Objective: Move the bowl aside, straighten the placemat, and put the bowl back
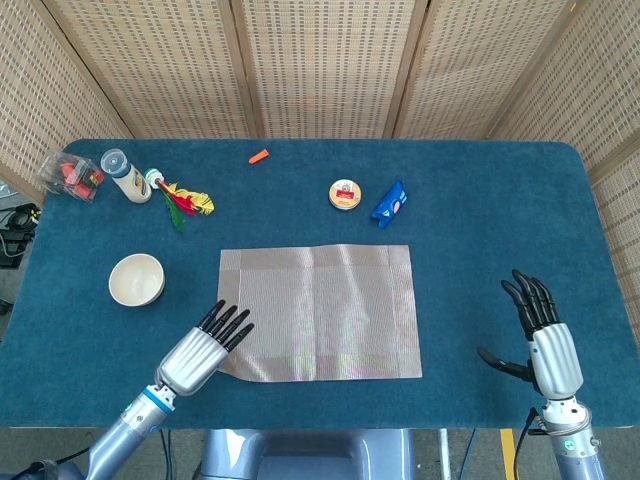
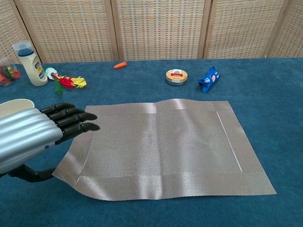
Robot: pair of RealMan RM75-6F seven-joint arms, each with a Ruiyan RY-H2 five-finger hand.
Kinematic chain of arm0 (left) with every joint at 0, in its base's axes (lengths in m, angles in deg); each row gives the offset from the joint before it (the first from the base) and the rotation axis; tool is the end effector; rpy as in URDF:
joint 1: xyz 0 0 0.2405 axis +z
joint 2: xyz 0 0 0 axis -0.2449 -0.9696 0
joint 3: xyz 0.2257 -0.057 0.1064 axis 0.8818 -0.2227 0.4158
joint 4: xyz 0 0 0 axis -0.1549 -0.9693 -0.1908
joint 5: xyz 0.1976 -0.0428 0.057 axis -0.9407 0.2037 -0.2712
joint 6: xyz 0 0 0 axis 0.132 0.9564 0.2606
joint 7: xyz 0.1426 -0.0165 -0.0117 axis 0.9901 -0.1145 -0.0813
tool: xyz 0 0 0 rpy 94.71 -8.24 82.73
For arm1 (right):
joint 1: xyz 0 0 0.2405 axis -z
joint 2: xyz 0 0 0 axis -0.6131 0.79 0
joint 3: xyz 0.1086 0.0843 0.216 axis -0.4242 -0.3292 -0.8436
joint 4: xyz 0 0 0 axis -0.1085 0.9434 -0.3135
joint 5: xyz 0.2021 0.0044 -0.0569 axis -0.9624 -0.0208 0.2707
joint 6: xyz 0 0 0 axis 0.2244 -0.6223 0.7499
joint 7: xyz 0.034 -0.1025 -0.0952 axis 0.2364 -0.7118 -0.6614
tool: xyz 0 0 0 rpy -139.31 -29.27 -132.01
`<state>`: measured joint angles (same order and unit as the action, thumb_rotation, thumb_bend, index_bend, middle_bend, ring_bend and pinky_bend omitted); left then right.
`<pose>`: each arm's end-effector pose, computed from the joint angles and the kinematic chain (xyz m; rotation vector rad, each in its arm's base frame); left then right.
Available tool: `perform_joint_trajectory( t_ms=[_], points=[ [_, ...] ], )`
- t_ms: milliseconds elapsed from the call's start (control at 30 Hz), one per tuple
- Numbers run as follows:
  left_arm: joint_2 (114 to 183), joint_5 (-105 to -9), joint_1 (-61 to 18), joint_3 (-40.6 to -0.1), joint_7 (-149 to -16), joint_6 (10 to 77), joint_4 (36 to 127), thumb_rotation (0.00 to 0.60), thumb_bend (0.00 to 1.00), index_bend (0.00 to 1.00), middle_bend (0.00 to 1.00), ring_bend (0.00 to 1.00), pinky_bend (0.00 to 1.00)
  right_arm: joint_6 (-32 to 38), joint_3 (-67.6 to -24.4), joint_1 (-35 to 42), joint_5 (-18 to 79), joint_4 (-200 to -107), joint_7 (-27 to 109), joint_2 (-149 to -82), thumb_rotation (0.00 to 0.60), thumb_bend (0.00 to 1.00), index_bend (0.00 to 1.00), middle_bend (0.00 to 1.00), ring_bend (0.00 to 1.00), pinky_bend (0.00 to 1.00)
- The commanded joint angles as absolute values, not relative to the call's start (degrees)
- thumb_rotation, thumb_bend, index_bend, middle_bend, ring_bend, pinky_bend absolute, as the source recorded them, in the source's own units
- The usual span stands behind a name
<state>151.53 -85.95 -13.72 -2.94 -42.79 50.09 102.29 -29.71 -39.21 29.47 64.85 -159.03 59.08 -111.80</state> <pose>-0.1849 0.2041 -0.0169 -2.1230 -0.4069 -0.8030 -0.2771 -0.1956 0.1099 1.3395 -0.9395 1.4793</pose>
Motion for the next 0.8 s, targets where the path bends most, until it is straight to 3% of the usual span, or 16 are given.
perform_joint_trajectory(
  t_ms=[33,300,467,800],
  points=[
    [149.9,-87.1,-12.8,-2.9,-43.7,51.4,103.7,0.600,0.27,0.03,0.00,0.00,0.00,-29.7,-39.2,29.5,64.9,-159.1,59.1,-111.8,0.600,0.20,0.11,0.00,0.00,0.00],
    [144.7,-89.9,-9.6,-3.0,-49.4,57.5,105.9,0.600,0.27,0.04,0.00,0.00,0.00,-30.1,-39.0,29.6,65.2,-159.3,59.1,-111.6,0.600,0.20,0.11,0.00,0.00,0.00],
    [141.3,-89.1,-7.5,-4.2,-53.4,60.6,104.8,0.600,0.27,0.12,0.00,0.00,0.00,-30.1,-38.7,29.7,65.5,-159.6,58.9,-111.5,0.600,0.20,0.11,0.00,0.00,0.00],
    [141.0,-80.6,-4.0,-7.9,-64.8,59.4,90.7,0.600,0.27,0.22,0.00,0.00,0.00,-29.9,-38.0,29.7,66.5,-160.3,57.5,-111.5,0.600,0.20,0.11,0.00,0.00,0.00]
  ],
)
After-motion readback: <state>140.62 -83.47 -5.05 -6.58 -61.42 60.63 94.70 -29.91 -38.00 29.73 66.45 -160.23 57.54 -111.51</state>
